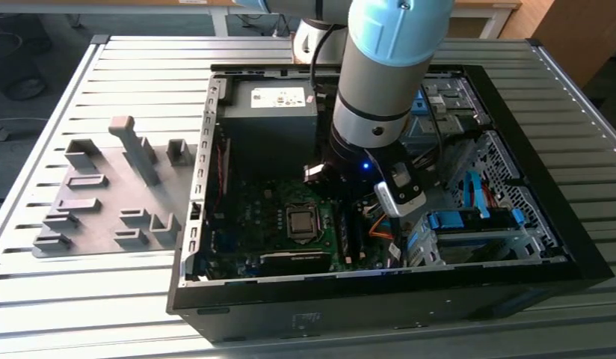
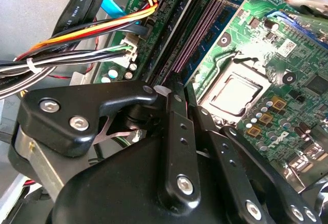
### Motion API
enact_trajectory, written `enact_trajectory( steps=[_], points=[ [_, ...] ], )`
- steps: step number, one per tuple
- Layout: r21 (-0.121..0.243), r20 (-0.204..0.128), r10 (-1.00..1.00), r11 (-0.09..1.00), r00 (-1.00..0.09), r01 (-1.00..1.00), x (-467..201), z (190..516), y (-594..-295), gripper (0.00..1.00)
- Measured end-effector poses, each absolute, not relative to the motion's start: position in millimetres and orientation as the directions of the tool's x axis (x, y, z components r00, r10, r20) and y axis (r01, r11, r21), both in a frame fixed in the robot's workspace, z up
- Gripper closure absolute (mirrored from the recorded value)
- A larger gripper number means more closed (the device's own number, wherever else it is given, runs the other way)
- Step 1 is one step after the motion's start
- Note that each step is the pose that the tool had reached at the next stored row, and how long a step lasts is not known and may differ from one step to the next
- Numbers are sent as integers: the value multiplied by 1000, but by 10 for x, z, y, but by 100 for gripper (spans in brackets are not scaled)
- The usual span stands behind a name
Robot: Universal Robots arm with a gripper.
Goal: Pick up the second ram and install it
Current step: 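Insert the second ram into the second slot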
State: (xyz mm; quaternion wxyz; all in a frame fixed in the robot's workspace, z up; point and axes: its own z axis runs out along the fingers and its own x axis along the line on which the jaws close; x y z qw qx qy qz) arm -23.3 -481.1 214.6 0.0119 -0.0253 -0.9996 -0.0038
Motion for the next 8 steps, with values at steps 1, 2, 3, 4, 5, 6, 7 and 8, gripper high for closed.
enact_trajectory(
  steps=[1, 2, 3, 4, 5, 6, 7, 8],
  points=[
    [7, 24, 50, 999, -998, 51, -233, 2146, -4811, 86],
    [7, 24, 51, 999, -998, 51, -233, 2148, -4810, 86],
    [7, 25, 50, 999, -998, 51, -233, 2155, -4811, 86],
    [7, 26, 50, 999, -998, 51, -233, 2160, -4810, 86],
    [7, 26, 50, 999, -998, 51, -233, 2160, -4810, 86],
    [7, 28, 50, 999, -998, 50, -232, 2161, -4810, 86],
    [7, 29, 50, 999, -998, 50, -231, 2161, -4811, 86],
    [7, 31, 49, 999, -998, 50, -231, 2162, -4811, 86]
  ],
)
